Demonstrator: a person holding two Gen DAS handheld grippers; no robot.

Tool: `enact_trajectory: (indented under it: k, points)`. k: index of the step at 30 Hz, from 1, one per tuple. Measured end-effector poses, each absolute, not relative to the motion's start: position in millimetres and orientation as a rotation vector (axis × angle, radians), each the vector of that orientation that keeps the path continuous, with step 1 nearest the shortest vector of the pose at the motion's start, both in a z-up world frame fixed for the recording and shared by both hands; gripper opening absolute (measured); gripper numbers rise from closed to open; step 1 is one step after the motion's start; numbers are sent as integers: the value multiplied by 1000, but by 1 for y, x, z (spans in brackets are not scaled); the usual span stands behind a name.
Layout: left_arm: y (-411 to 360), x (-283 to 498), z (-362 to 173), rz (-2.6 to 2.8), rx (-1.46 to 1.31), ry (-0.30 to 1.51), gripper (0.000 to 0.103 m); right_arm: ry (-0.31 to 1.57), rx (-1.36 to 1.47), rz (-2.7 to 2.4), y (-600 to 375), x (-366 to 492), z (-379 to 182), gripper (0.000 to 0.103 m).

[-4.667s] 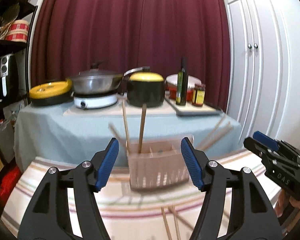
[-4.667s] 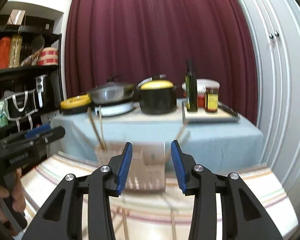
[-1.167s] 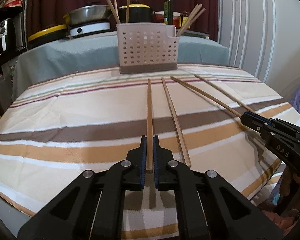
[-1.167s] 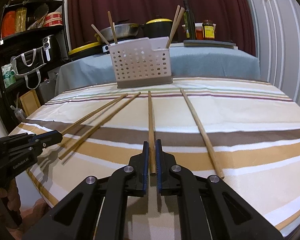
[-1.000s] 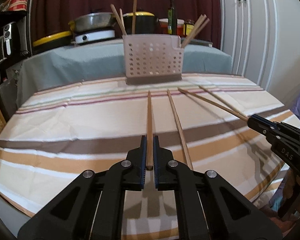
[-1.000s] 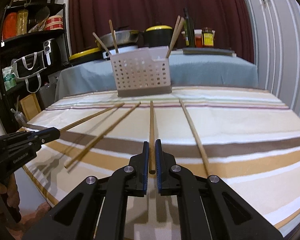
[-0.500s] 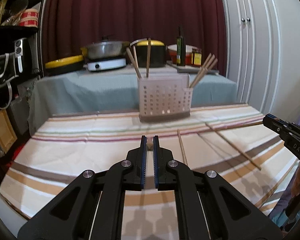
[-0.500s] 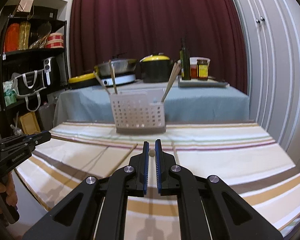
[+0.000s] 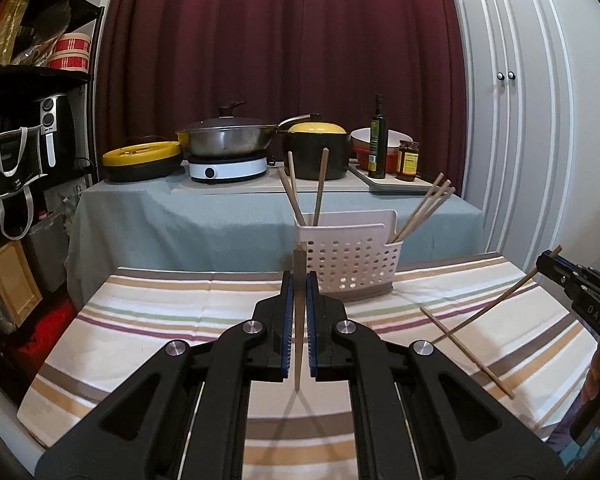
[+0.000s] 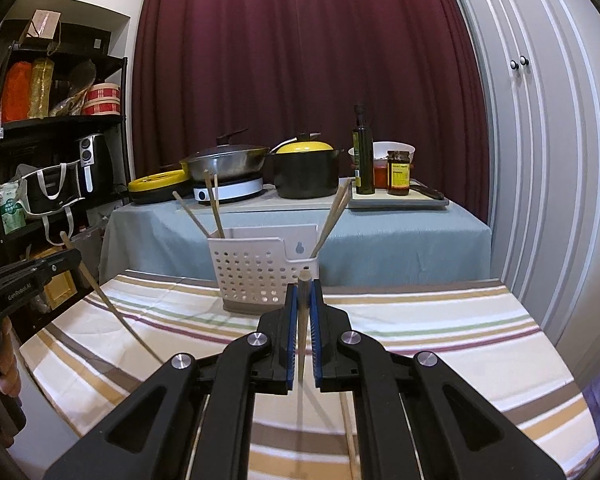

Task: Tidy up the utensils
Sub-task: 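Lift both held chopsticks upright and carry them over the white caddy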

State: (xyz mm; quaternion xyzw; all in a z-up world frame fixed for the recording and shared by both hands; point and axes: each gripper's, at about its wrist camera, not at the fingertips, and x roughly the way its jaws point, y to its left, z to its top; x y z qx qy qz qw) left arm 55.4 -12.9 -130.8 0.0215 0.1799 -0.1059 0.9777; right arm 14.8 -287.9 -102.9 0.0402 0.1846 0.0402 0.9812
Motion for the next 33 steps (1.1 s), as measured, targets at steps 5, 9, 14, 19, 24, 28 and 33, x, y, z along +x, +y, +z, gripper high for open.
enact_trajectory:
  k: [5,9,14,19,24,28,33]
  points:
    - [-13,74,-129,-203,42,358,7,358,59,79,-287,37,-97,7]
    - [-13,87,-127,-193,31,355,7,346,54,83,-286,51,-95,7]
    - [-12,99,-126,-191,19,358,7,344,52,93,-285,63,-93,7]
    - [-13,107,-113,-203,7,342,7,347,61,105,-285,73,-88,7]
    - [-18,118,-96,-232,-14,320,7,329,62,116,-285,80,-76,7]
    - [-26,124,-78,-251,-8,280,7,297,49,120,-284,86,-61,7]
    - [-40,136,-52,-280,-6,234,7,260,46,132,-285,101,-41,7]
